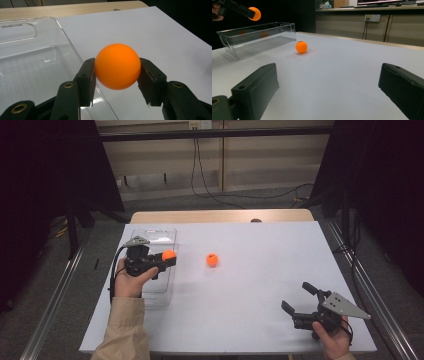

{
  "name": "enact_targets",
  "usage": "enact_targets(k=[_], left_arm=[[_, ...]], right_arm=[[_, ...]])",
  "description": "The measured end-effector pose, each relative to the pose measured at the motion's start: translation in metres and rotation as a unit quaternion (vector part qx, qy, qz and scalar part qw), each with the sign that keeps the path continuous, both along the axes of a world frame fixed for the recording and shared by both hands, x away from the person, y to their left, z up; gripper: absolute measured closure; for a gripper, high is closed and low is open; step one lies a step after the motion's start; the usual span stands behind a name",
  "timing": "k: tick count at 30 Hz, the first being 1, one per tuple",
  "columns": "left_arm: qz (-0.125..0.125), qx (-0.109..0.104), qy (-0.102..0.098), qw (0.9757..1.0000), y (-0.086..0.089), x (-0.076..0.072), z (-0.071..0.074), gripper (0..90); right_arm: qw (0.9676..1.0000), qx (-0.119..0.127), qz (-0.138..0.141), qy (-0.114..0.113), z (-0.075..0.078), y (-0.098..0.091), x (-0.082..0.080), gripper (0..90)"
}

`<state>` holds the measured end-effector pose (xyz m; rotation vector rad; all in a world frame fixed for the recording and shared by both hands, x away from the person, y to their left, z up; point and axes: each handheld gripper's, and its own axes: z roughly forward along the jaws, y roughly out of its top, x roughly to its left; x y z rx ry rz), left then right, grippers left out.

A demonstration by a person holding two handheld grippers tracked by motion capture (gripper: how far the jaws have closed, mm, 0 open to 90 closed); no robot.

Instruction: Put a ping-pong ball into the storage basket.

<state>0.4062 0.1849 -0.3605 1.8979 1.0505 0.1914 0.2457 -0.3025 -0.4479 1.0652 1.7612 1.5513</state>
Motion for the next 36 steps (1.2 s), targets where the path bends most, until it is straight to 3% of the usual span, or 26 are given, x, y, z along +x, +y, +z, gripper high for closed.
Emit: enact_targets(k=[36], left_arm=[[0.031,0.008,-0.002,0.9995,0.017,0.003,-0.004,51.0]], right_arm=[[1.0,0.0,0.002,-0.002,0.0,0.0,0.0,2.0]])
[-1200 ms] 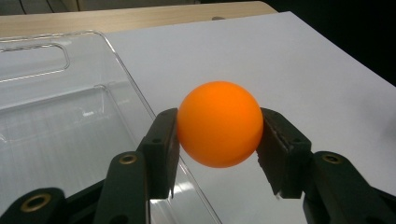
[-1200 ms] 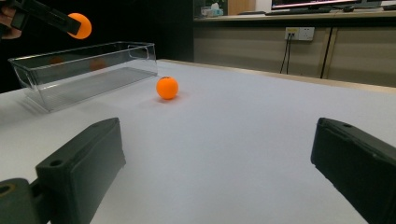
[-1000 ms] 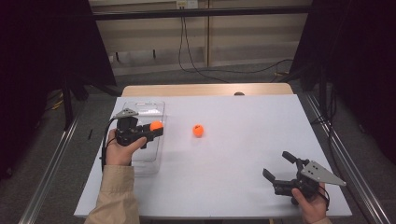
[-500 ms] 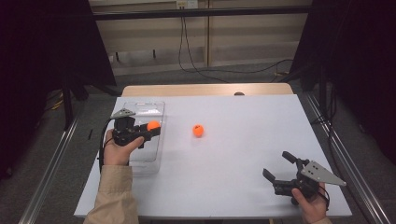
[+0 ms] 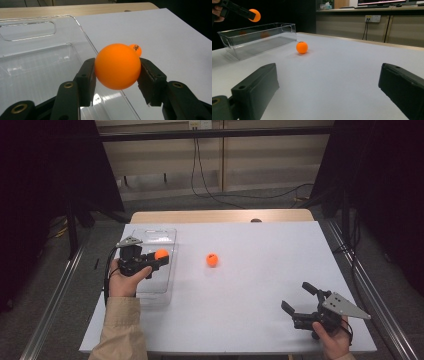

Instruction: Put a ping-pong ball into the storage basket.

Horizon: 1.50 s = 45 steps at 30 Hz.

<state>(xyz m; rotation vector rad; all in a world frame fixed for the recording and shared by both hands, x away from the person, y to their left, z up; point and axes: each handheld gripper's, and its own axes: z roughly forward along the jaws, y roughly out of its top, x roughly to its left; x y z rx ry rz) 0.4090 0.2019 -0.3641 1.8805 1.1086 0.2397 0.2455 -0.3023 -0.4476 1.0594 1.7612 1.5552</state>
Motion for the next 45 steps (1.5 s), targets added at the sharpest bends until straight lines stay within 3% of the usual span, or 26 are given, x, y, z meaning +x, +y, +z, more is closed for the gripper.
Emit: enact_targets(k=[45], left_arm=[[0.035,0.021,0.007,0.9991,0.012,0.005,-0.011,50.9]], right_arm=[[1.0,-0.001,0.001,0.0,0.0,0.0,0.0,2.0]])
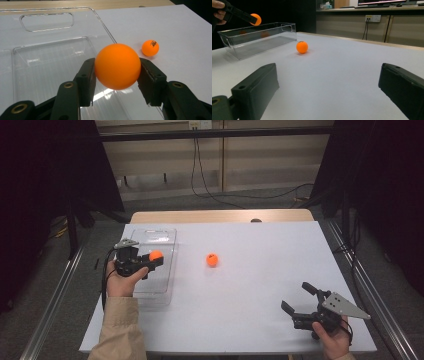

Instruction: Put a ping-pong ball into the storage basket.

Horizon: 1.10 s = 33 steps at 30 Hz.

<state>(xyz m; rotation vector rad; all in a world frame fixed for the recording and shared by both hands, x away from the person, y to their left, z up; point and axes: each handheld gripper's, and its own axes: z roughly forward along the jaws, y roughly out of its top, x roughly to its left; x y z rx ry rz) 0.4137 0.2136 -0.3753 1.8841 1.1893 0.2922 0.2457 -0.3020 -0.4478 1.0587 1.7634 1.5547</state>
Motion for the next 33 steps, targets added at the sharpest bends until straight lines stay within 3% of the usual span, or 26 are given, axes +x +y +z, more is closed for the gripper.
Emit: enact_targets(k=[33], left_arm=[[0.017,0.024,0.005,0.9995,0.0043,0.0026,-0.0063,50.9]], right_arm=[[1.0,0.0,0.002,0.001,-0.0002,0.0007,0.0002,2.1]])
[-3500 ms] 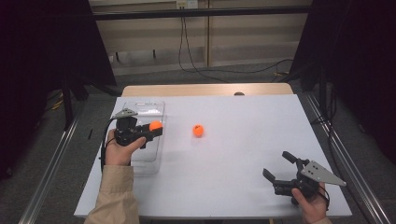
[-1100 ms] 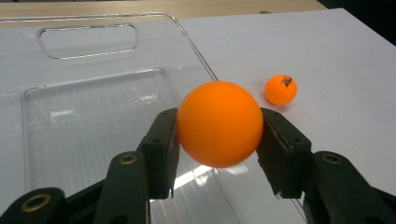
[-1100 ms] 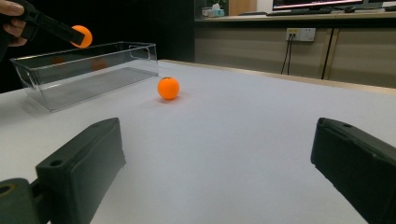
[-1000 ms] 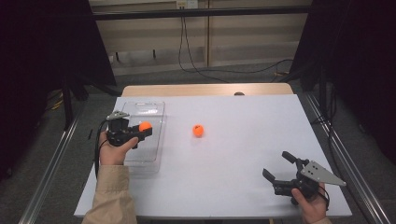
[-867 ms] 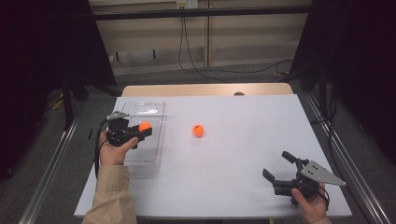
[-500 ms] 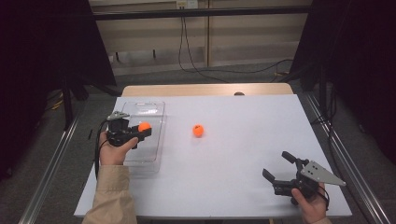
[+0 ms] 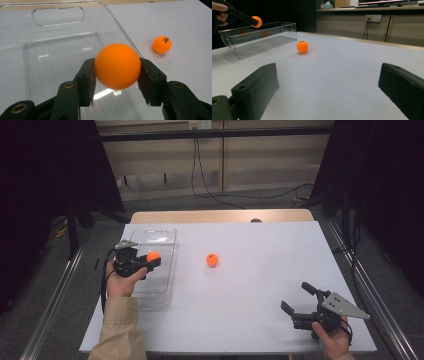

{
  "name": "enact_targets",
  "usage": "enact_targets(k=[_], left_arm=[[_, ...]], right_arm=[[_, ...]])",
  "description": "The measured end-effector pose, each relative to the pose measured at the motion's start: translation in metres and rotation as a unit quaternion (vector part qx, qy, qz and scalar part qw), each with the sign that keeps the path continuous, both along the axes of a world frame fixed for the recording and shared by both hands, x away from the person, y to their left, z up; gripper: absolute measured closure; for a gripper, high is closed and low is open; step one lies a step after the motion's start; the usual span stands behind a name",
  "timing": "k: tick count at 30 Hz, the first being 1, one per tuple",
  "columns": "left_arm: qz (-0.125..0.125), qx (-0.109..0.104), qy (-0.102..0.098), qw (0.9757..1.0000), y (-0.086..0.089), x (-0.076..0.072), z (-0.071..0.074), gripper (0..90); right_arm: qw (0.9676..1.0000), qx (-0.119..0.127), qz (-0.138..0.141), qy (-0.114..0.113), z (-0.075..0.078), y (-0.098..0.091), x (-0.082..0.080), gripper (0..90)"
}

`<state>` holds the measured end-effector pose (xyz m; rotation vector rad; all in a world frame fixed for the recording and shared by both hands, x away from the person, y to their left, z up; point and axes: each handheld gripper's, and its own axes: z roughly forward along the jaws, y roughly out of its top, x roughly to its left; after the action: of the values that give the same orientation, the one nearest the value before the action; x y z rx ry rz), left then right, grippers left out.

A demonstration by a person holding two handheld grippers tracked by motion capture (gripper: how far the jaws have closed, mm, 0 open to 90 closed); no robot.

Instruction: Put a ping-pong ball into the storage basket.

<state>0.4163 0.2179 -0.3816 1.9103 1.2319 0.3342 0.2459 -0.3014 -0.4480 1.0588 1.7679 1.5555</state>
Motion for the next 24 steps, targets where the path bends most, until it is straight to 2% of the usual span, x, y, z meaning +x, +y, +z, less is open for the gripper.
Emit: enact_targets(k=[24], left_arm=[[0.014,0.011,-0.003,0.9998,0.0028,0.0008,-0.0022,50.9]], right_arm=[[1.0,0.004,-0.001,0.001,0.0,-0.0001,0.0,2.1]])
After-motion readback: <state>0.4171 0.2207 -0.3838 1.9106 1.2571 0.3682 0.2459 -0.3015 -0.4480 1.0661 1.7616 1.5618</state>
